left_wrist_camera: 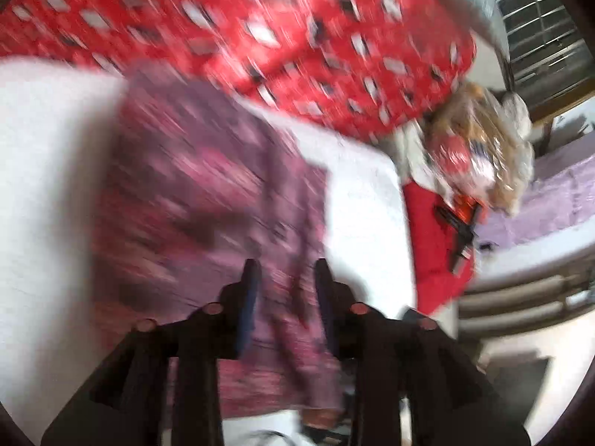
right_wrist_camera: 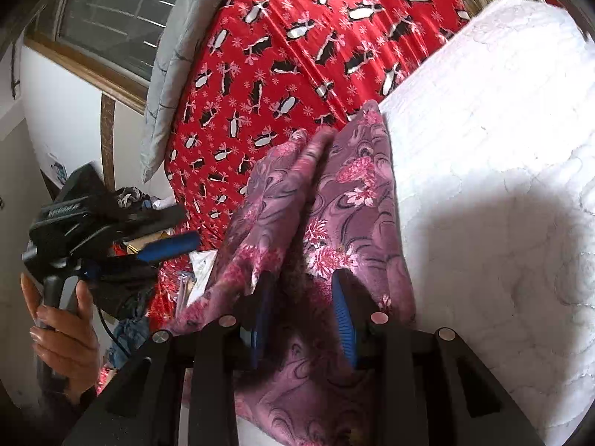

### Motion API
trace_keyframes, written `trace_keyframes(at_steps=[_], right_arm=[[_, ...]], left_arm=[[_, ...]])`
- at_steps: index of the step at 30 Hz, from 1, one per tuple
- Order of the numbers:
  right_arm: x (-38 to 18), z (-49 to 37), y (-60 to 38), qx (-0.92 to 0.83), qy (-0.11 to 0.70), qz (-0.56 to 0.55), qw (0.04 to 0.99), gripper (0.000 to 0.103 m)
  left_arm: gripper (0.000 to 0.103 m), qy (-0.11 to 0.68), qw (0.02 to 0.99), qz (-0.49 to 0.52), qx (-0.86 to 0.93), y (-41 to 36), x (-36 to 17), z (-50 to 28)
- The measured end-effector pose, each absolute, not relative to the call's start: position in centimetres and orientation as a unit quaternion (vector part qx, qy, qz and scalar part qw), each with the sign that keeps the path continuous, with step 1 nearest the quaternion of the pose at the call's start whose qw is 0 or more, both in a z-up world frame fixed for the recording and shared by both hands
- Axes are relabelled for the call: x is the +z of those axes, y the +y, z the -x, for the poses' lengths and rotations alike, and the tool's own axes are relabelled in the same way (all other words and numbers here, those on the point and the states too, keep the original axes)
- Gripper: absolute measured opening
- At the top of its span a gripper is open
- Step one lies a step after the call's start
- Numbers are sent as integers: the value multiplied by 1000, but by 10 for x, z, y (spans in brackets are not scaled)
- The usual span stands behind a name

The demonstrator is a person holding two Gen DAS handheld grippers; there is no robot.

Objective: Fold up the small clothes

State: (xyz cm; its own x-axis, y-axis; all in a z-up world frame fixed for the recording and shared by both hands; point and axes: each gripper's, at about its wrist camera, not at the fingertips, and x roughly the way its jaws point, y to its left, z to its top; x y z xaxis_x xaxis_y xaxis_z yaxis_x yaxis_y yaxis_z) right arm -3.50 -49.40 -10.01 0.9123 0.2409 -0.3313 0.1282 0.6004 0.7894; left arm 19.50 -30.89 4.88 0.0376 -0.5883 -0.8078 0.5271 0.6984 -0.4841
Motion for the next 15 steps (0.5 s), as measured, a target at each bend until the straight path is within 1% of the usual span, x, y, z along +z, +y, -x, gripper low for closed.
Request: trace_keyframes(at_steps=[2,3,4,5,6,7,8,9,12,13,14,15], right_arm=[[-97,38,-502,33,211,-484,849,34],[-94,41,-507,28,201,-501,842,39],[-90,45,-512,15,186,-512,838,44],[-83,45,-517,7,173,-517,838,46],[-77,41,-520,6,169,-516,840,49],[-72,35,-521,7,174,-512,841,50],[-67,23,-518,9,188,-501,844,51],[-63,10,-514,11,207,-488,848,51],[-55,-32,-488,7,284,-413,865,51],[-51,-41,-478,-1,300,-379,875,41],[-43,-50,-464,-7,321,-322,891,27],[-34,-56,-451,-12,337,-262,904,8]], left_arm=[[36,549,760,3,-347,-288,50,-205],[36,542,776,-14,-324,-278,44,-209],[36,543,783,-25,-303,-268,35,-213],[36,550,781,-26,-295,-261,24,-215],[36,564,772,-21,-292,-256,11,-215],[36,582,760,-16,-290,-251,-4,-214],[37,590,754,-10,-289,-249,-13,-212],[41,586,758,-5,-286,-246,-18,-208],[42,580,759,15,-295,-238,-18,-205],[41,583,756,17,-297,-235,-15,-206],[41,584,755,18,-298,-233,-12,-207],[41,583,754,21,-301,-234,-7,-208]])
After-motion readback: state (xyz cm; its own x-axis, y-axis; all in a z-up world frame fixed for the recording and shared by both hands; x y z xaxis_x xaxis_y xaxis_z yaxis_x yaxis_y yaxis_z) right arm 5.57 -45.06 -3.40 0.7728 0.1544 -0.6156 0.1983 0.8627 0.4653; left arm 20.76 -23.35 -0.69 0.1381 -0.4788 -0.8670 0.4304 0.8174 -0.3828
